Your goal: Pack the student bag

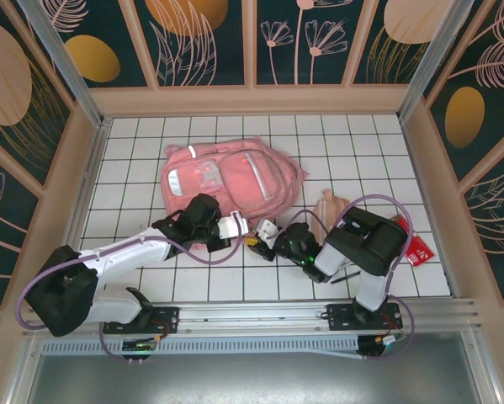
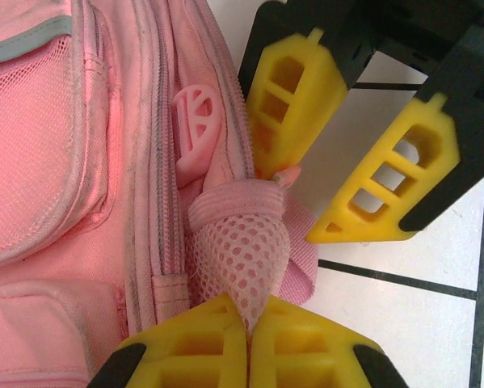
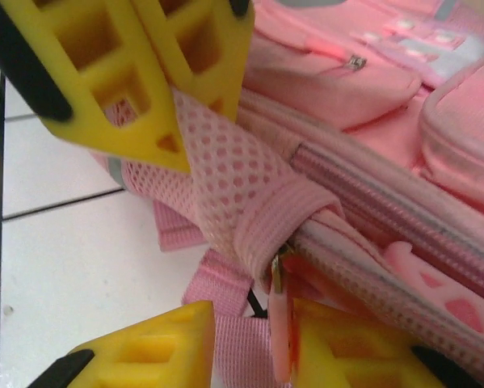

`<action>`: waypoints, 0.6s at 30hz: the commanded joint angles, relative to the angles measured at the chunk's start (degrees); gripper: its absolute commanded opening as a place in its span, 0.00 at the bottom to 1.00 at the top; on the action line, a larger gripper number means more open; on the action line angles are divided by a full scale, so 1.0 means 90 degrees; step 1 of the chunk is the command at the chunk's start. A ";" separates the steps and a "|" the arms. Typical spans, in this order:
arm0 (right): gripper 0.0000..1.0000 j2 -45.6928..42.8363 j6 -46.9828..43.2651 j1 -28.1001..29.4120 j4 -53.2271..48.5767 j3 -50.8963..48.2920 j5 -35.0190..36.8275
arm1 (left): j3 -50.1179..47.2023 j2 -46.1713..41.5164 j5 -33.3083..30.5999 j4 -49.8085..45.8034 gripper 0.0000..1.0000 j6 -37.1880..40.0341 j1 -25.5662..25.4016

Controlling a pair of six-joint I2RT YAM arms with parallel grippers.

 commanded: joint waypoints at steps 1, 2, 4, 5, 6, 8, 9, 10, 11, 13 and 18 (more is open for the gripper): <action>0.33 -0.0085 0.0213 0.0051 0.0975 -0.0181 0.0327 | 0.0006 -0.0178 0.0383 0.0075 0.00 0.0253 0.0100; 0.34 -0.0103 0.0245 0.0050 0.0992 -0.0202 0.0300 | 0.0040 -0.0160 0.0385 0.0041 0.00 0.0249 0.0110; 0.32 -0.0101 0.0251 0.0051 0.1007 -0.0182 0.0186 | 0.0051 -0.0186 0.0437 0.0042 0.00 0.0235 0.0136; 0.29 -0.0091 0.0231 0.0051 0.0979 -0.0146 0.0151 | 0.0033 -0.0187 0.0465 0.0071 0.00 0.0230 0.0134; 0.23 -0.0070 0.0211 0.0050 0.0993 -0.0119 0.0160 | 0.0019 -0.0178 0.0483 0.0096 0.00 0.0251 0.0135; 0.11 -0.0041 0.0226 0.0051 0.1134 -0.0127 0.0251 | 0.0035 -0.0116 0.0397 0.0066 0.00 0.0306 0.0142; 0.05 -0.0054 0.0278 0.0058 0.1256 -0.0166 0.0310 | 0.0056 -0.0090 0.0332 0.0009 0.00 0.0329 0.0148; 0.00 -0.0079 0.0345 0.0051 0.1325 -0.0207 0.0394 | 0.0063 -0.0096 0.0245 -0.0020 0.00 0.0342 0.0160; 0.00 -0.0141 0.0381 0.0051 0.1302 -0.0232 0.0465 | 0.0035 -0.0131 0.0166 -0.0014 0.00 0.0363 0.0194; 0.00 -0.0400 0.0402 0.0022 0.0874 -0.0306 0.0640 | -0.0124 -0.0304 0.0018 0.0097 0.00 0.0529 0.0323; 0.00 -0.1248 0.0605 -0.0012 -0.0718 -0.0408 0.1890 | -0.0585 -0.0538 -0.0822 0.0409 0.00 0.1105 0.0635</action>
